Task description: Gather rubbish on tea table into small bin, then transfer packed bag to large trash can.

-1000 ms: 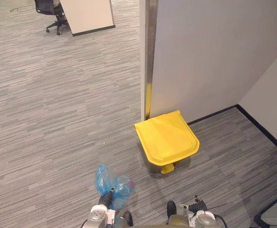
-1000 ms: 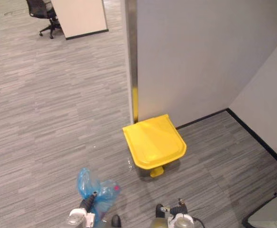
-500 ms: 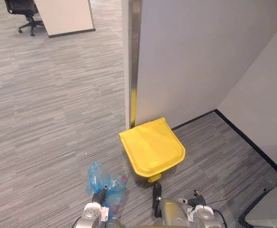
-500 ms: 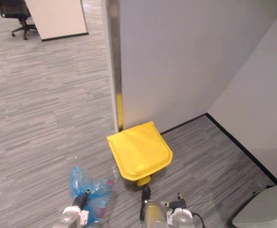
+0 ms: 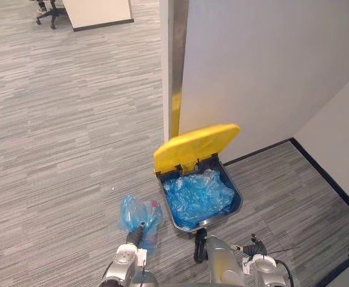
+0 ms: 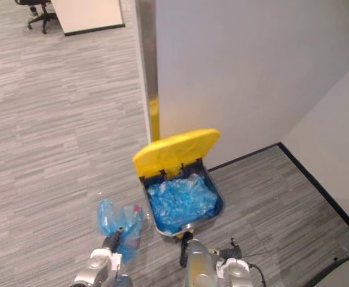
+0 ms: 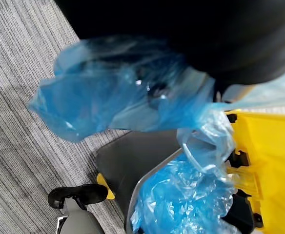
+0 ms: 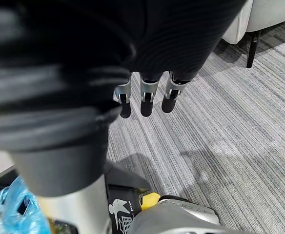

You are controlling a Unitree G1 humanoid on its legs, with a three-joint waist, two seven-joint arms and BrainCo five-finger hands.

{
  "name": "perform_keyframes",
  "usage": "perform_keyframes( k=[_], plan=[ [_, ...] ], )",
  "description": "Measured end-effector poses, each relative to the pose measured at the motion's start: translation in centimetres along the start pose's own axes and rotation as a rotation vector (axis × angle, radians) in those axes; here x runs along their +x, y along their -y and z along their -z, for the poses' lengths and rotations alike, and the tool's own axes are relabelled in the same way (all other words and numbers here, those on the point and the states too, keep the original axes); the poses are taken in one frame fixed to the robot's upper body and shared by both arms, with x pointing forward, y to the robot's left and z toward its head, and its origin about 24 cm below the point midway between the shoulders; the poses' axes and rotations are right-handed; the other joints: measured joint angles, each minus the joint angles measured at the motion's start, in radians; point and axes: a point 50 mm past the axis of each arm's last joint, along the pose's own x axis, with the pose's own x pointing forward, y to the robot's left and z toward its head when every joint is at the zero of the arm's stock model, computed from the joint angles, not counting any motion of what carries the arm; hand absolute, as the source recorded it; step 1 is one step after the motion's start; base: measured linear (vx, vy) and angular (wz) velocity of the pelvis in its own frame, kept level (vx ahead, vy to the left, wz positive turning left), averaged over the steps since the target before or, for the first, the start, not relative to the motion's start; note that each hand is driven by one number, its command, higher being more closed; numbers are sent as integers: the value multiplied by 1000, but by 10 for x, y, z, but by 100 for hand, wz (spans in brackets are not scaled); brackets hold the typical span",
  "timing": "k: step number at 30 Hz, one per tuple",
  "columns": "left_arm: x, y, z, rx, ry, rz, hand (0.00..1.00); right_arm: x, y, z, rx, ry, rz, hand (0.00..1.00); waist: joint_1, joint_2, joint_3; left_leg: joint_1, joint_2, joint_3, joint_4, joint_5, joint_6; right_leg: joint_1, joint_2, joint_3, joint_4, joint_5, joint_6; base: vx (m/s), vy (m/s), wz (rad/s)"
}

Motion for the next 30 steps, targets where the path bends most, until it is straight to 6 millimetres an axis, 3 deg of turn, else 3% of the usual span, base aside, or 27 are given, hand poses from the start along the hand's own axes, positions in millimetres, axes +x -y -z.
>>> perform_keyframes(
  k=[3, 6, 7, 8, 10, 12, 13, 15, 17, 21, 26, 30],
  plan=[
    [-1, 0, 2, 1, -4, 2, 100, 1, -4, -8, -101, 37, -34, 0, 1, 1, -26, -8, -21, -32, -32, 43, 1, 5, -24, -8, -24, 4, 5, 44, 16, 23],
    [0, -3, -1, 9, 10, -2, 100, 3, -20, -31, -161, 111, -89, 0, 8, -2, -42, -51, -33, -65, -29, 67, -2, 6, -41, -29, -64, 29, 10, -23, -5, 30],
    [0, -4, -3, 16, 14, -4, 100, 4, -28, -45, -172, 152, -110, 0, 10, -3, -43, -67, -36, -78, -27, 75, -6, 6, -45, -35, -84, 43, 6, -83, -17, 30],
    [0, -7, -8, 22, 39, -7, 100, 5, -36, -76, -185, 240, -127, 0, 16, -3, -42, -102, -38, -84, -26, 88, -7, 4, -46, -49, -130, 77, 5, -92, -21, 29],
    [1, -9, -16, 16, 71, -12, 100, 5, -35, -104, -174, 320, -115, 0, 33, -5, -41, -125, -36, -88, -24, 96, -5, 3, -43, -58, -164, 104, 3, -108, -42, 22],
    [0, -12, -32, 2, 143, -16, 100, 3, -26, -157, -147, 460, -79, 0, 51, -6, -40, -165, -27, -111, -23, 99, -3, 2, -39, -82, -213, 131, 5, -147, -95, 29],
    [0, -13, -35, -3, 157, -17, 100, 2, -24, -165, -139, 480, -74, 0, 51, -5, -39, -176, -24, -111, -18, 99, -3, 2, -38, -85, -224, 133, 16, -151, -102, 49],
    [-4, -13, -61, -25, 277, 0, 100, -2, -6, -207, -116, 578, -11, 0, 50, -9, -28, -247, -12, -117, 8, 78, 36, 3, 5, -26, -302, 152, 46, -157, -97, 58],
    [-8, -12, -70, -33, 330, 20, 100, -6, 2, -230, -85, 622, 11, 0, 64, -20, -8, -263, -14, -111, 26, 77, 35, 5, 9, -4, -326, 177, 47, -156, -50, 7],
    [-12, -11, -81, -35, 381, 52, 100, -23, 4, -278, -10, 732, 8, 0, 65, -27, 25, -299, -17, -108, 62, 73, 28, 7, 23, 31, -388, 232, 36, -107, -20, -7],
    [-22, 8, -107, -41, 493, 150, 100, -39, 19, -319, 72, 814, 32, 0, 71, -16, 44, -330, 8, -108, 96, 63, 10, 6, 51, 33, -425, 267, 21, 12, -28, -7],
    [-29, 21, -131, -43, 588, 219, 100, -48, 24, -335, 100, 854, 32, 0, 67, -16, 59, -330, 11, -104, 97, 67, 3, 6, 57, 34, -424, 272, 15, 37, -14, -1]
  ],
)
